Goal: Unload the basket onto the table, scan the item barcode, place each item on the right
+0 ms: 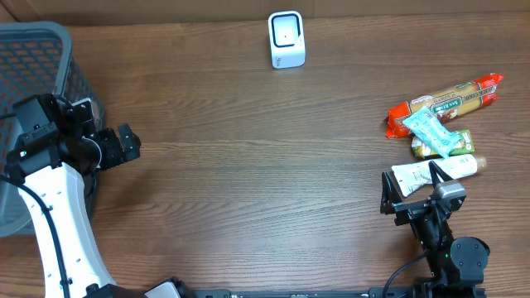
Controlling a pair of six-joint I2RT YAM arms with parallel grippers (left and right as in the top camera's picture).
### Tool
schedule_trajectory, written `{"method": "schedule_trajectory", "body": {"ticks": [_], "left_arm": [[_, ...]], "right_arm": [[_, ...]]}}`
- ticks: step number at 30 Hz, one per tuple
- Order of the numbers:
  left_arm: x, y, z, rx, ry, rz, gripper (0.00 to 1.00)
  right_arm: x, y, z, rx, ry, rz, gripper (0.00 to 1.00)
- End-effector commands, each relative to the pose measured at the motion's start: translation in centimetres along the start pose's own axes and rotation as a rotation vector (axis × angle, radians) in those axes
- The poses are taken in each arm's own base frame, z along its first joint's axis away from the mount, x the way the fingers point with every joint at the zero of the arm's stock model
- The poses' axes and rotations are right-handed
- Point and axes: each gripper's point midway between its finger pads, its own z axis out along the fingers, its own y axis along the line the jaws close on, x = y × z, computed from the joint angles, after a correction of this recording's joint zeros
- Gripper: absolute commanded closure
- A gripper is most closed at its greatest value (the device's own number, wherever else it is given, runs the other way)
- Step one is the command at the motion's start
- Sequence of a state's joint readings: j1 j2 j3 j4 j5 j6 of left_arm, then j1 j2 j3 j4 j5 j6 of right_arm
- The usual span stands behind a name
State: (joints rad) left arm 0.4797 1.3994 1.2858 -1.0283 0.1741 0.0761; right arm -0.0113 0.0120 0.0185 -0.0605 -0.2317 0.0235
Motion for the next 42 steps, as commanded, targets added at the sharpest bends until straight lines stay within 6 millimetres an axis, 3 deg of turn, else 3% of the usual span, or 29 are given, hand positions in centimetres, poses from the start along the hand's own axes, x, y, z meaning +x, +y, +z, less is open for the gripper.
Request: {"method": "schedule_trajectory", "body": {"ticks": [1,9,13,21,32,42], "left_arm": [[-0.6,-0.2,-0.1,0.01,-0.022,0.023,0.01],[-3.4,-4.1,-2.2,0.185,-0.379,0.22,0.0],[-2.2,-5.5,-2.9,0.23,-0.574,0.297,0.0],[2.9,-7.1,-3.7,0.214,-0.912,0.434,0.01],[7.7,-6.2,-1.0,0.158,-1.025,0.399,0.0],[8.3,-3.4,0.1,-0.048,-1.017,0.305,0.0]], "right_arm": [[0.3,0.0,0.0,-0.002,0.0,0.002,0.0],[0.3,0.0,0.0,-0.002,0.0,0.001,0.0],[0.3,0.0,0.0,-0.002,0.0,0.001,0.0],[0.3,0.0,0.0,-0.002,0.0,0.001,0.0],[0.3,0.0,0.0,-0.002,0.0,0.002,0.0],[0.3,0.0,0.0,-0.002,0.0,0.001,0.0]]}}
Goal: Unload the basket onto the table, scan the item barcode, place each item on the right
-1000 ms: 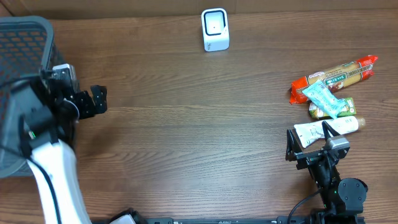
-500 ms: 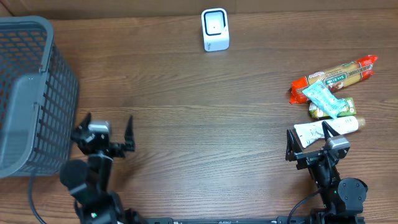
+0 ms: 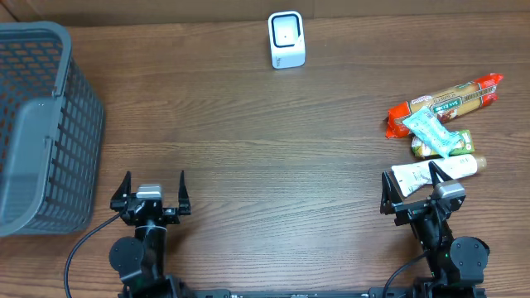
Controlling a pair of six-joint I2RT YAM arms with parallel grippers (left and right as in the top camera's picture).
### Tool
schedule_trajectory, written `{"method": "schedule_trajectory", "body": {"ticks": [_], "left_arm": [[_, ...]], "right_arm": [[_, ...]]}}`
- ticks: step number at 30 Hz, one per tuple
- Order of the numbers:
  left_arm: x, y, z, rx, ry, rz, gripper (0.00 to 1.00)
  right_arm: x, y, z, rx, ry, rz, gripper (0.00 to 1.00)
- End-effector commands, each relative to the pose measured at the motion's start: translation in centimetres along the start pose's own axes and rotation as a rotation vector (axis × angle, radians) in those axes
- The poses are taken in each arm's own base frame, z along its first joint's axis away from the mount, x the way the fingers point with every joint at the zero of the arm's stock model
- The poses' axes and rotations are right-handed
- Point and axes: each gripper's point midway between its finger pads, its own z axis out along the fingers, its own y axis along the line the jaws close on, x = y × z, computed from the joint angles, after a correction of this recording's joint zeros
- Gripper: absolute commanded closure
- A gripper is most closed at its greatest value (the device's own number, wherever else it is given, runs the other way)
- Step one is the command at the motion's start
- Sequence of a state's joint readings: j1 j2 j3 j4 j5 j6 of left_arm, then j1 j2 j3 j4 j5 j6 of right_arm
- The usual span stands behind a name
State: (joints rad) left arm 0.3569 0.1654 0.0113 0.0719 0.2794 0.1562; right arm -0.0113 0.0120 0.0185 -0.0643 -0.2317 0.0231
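Note:
A white barcode scanner [image 3: 286, 39] stands at the table's far edge, near the middle. At the right lies a pile of items: an orange-red packet [image 3: 451, 99], a light blue packet [image 3: 431, 131] across a green one [image 3: 461, 141], and a white tube [image 3: 435, 172]. My right gripper [image 3: 410, 189] is open at the tube's near left end, with one finger over the tube. My left gripper [image 3: 154, 190] is open at the near left of the table, holding nothing.
A grey mesh basket [image 3: 45, 124] fills the left edge of the table. Bare wood lies between the scanner, the basket and the item pile.
My left arm has moved from beside the basket at the left edge down to the near side of the table. The right arm and the items are where they were.

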Motion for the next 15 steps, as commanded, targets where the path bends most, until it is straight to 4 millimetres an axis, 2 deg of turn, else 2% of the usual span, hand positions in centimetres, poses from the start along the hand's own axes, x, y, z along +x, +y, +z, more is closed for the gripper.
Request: {"method": "schedule_trajectory", "body": {"ticks": [1,2,3,4,9,15], "left_arm": [[1.8,2.0,-0.4,-0.15,0.075,-0.01,0.0],[2.9,1.8,-0.5,-0.153,0.119,-0.012,0.0],[2.9,1.7,-0.5,-0.155,0.119,-0.016,0.01],[2.5,0.8,-0.4,-0.12,0.102,0.0,0.0],[1.8,-1.1,-0.3,-0.041,0.074,0.067,0.0],[1.7,-1.7,-0.3,-0.016,0.07,0.07,0.01]], "right_arm": [[0.2,0.1,0.0,-0.002,-0.004,0.001,0.0],[0.2,0.1,0.0,-0.002,-0.004,0.001,0.0],[0.2,0.1,0.0,-0.002,-0.004,0.001,0.0],[0.2,0.1,0.0,-0.002,-0.004,0.001,0.0],[0.2,0.1,0.0,-0.002,-0.004,0.001,0.0],[0.2,0.1,0.0,-0.002,-0.004,0.001,0.0]]}}
